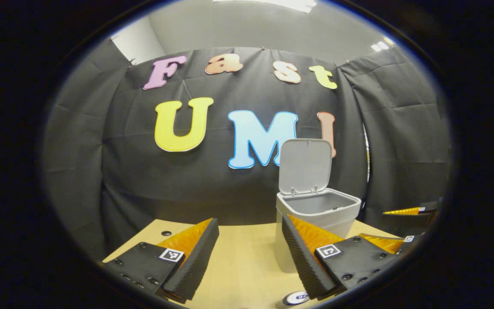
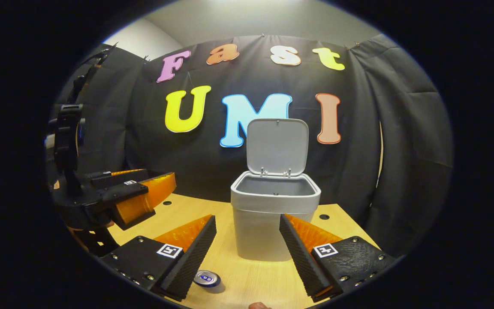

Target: Press the lid of the desktop garbage bin to open it, pick up the crumpled paper on the desktop and throw it into the bin, then pick up the pop can on the desktop and drop it into the bin, and finally close the garbage bin lid.

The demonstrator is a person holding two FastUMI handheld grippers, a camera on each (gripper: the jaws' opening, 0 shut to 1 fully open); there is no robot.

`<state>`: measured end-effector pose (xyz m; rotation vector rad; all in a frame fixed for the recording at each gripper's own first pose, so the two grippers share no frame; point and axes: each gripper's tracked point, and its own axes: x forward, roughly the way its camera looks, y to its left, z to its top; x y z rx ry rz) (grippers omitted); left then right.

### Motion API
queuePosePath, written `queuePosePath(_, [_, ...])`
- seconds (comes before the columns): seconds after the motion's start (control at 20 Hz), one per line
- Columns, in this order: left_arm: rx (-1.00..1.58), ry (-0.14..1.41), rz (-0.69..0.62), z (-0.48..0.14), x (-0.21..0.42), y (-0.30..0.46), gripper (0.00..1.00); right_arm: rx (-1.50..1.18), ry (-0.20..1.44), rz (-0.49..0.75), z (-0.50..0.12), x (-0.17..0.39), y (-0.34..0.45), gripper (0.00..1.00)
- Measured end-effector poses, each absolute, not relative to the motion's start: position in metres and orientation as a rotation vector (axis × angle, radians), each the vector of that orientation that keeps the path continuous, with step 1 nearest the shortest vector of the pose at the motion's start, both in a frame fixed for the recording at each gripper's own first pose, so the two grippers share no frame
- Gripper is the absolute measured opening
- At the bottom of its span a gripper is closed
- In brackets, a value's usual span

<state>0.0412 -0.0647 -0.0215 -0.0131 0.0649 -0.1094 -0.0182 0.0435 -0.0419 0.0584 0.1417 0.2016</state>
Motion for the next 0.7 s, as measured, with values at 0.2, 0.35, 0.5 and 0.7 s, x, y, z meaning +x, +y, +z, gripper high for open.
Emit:
queuePosePath(0.2, [-0.01, 0.067, -0.086, -0.02, 0.031, -0.049, 0.96, 0.044, 0.199, 0.26, -0.061, -0.021, 0.067, 0.95])
queuePosePath(0.35, [-0.006, 0.066, -0.064, -0.018, 0.024, -0.038, 1.0, 0.032, 0.244, 0.319, -0.075, -0.024, 0.086, 0.95])
queuePosePath(0.5, [-0.007, 0.066, -0.044, -0.017, 0.017, -0.029, 0.96, 0.023, 0.291, 0.371, -0.092, -0.026, 0.101, 0.96])
queuePosePath(0.7, [-0.01, 0.076, -0.018, -0.019, 0.006, -0.018, 1.0, 0.03, 0.356, 0.418, -0.113, -0.028, 0.117, 0.96])
